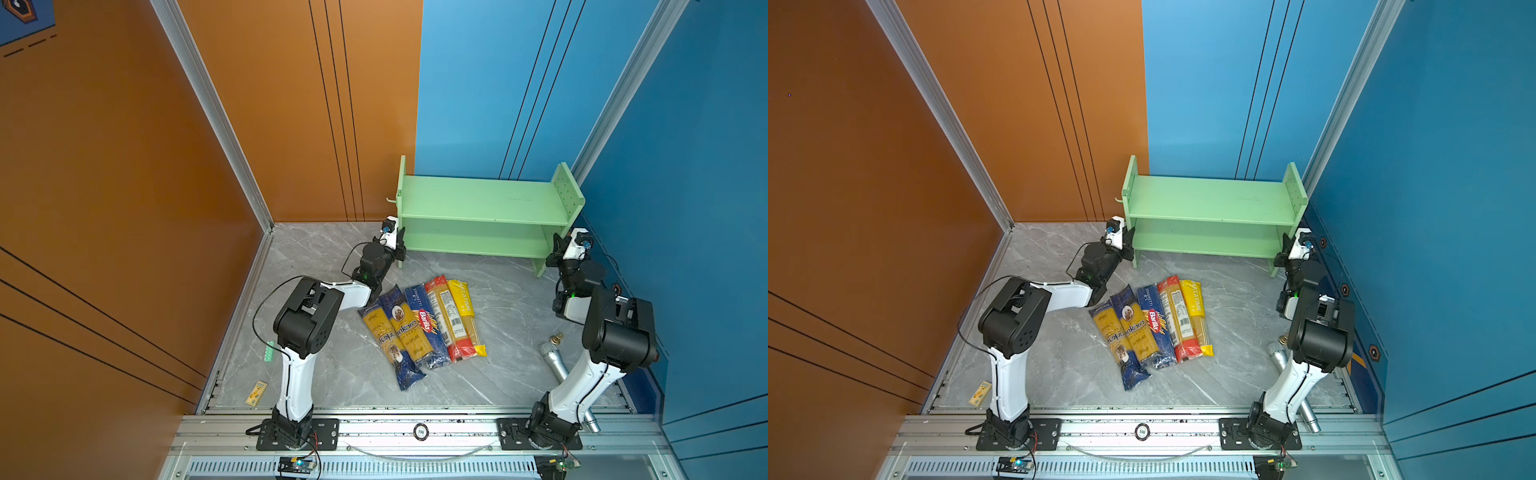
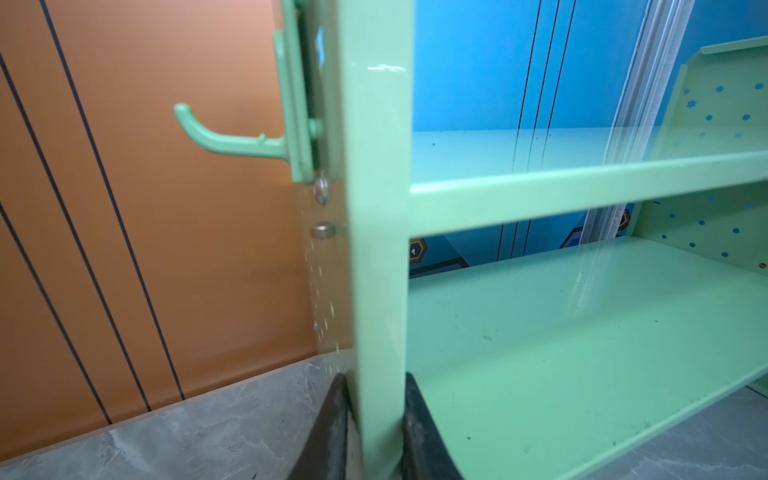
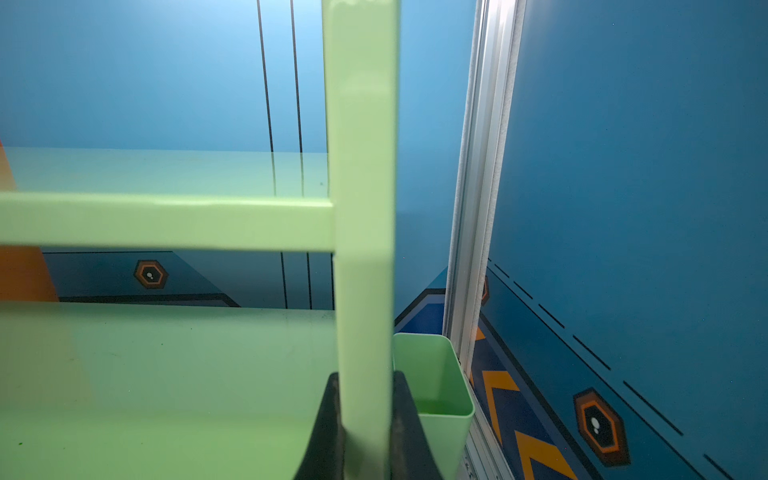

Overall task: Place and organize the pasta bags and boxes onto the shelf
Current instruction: 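Close both grippers on the green shelf's side panels, then pull the green shelf toward the robot with both grippers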

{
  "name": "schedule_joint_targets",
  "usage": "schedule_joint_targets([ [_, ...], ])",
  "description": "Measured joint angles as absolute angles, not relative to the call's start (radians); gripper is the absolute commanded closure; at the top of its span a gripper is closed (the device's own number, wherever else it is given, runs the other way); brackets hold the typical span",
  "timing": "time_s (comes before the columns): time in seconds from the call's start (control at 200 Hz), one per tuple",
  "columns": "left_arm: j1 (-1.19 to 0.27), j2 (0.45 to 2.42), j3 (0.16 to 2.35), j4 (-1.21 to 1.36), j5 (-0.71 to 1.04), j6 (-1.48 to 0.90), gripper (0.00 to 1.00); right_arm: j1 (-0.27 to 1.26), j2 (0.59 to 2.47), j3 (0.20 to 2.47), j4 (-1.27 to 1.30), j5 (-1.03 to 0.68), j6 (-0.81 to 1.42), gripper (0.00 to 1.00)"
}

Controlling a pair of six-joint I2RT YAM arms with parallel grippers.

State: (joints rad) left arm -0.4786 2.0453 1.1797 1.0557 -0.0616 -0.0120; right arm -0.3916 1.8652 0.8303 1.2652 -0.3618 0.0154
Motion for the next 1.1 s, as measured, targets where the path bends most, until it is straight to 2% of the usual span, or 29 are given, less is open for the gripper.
schedule_joint_targets([
  [0.496,-0.476,2.023,1.137,1.081,-0.095,-0.016,1.0,-0.36,1.846,0.83,1.227,-0.335,0.007,1.0],
  [1.096,-0.448,1.982,1.103,1.052,-0.121,-0.014,1.0,-0.287,1.8,0.83,1.135,-0.252,-0.012,1.0],
])
